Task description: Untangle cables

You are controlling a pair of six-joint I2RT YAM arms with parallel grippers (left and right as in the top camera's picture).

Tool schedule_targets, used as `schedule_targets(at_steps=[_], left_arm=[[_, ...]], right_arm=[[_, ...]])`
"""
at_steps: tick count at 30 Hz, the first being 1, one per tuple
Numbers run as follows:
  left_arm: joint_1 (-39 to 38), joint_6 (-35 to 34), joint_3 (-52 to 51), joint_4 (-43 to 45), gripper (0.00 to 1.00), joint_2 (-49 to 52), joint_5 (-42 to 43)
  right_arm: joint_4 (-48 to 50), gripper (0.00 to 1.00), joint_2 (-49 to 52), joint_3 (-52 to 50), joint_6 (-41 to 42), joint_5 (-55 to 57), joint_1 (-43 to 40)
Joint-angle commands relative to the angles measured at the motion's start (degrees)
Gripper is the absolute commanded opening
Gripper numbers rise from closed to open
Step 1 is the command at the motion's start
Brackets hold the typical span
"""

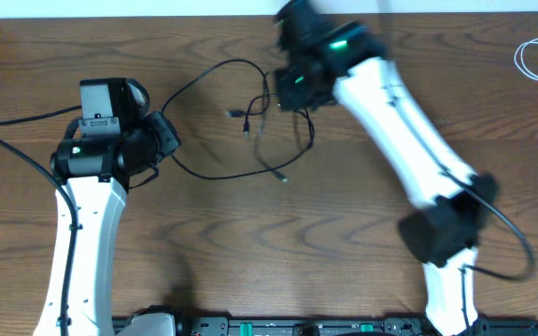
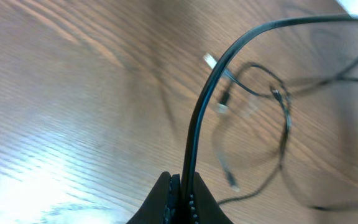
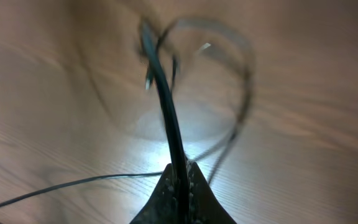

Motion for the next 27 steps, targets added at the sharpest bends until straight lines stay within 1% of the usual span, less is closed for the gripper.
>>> schedule_targets(at_steps=[1,7,9,12,13,15,22,25,27], left_arm=[[0.6,-0.7,0.3,-0.4,0.07,1.2,-5.4],[1.9,-1.6,0.3,-0.5,0.07,2.6,-7.6],[3.1,-1.6,0.3,-0.5,0.07,3.4,-8.8],[4.0,-1.6,0.2,-0.7,0.08,4.1,-10.4],[4.4,-1.5,0.2,-0.9,0.07,4.6,-10.4],[4.4,-1.4,0.2,-0.9,0.07,4.7,-10.4],[4.4,-0.9,0.2,-0.9,0.07,4.7,-11.1],[4.4,-0.9,0.2,-0.9,0.07,4.7,-13.9],[4.4,-0.9,0.2,-0.9,0.07,4.7,-18.0]], right_arm=[[-1.0,0.01,-9.7,0.6,-1.2,0.6,-6.4],[-1.2,0.01,-18.3,0.6,-1.3,0.2,-19.2],[-0.9,0.01,-20.2,0.6,-1.3,0.2,-25.7],[-0.1,0.01,-20.5,0.6,-1.3,0.1,-33.4],[1.0,0.01,-20.2,0.6,-1.3,-2.2,-40.2],[2.6,0.01,-20.2,0.6,-1.4,-2.8,-44.3],[14.0,0.01,-20.2,0.6,-1.4,-3.7,-55.5],[18.9,0.01,-20.2,0.6,-1.2,-3.6,-60.7],[20.5,0.01,-20.2,0.6,-1.2,-3.6,-63.5]])
